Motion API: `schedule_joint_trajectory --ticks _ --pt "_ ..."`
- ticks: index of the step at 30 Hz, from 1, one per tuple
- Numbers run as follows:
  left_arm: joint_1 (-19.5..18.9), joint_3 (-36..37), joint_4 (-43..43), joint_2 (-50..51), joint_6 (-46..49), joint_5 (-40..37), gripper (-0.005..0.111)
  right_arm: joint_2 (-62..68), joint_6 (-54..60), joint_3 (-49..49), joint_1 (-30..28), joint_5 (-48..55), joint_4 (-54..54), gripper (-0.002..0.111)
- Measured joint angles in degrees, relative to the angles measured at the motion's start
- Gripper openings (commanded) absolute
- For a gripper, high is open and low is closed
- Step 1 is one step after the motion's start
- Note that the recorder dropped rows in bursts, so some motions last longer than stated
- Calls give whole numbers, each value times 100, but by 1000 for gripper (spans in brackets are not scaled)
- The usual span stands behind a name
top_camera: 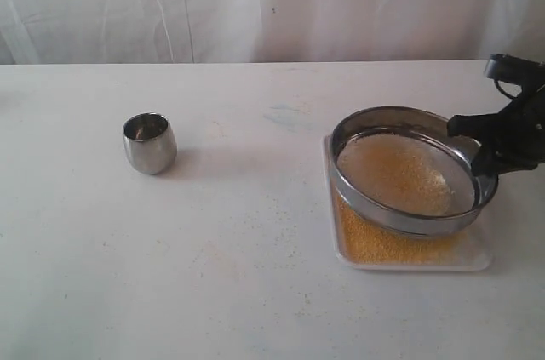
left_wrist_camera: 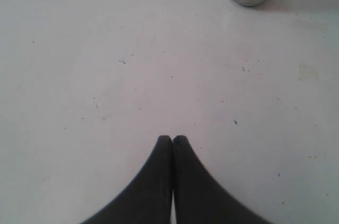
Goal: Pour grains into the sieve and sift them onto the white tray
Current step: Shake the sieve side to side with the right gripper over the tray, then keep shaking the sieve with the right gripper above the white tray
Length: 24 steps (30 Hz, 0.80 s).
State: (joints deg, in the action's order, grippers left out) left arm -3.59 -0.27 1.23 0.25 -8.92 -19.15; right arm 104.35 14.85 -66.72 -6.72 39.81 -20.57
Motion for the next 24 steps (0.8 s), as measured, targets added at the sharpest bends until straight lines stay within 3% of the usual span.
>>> schedule_joint_trajectory --ticks 3,24 --pt "0 0 0 0 0 0 0 -2 -169 -11 12 -404 -12 0" --pt "0 0 0 0 0 0 0 3 -377 47 50 -16 -61 0"
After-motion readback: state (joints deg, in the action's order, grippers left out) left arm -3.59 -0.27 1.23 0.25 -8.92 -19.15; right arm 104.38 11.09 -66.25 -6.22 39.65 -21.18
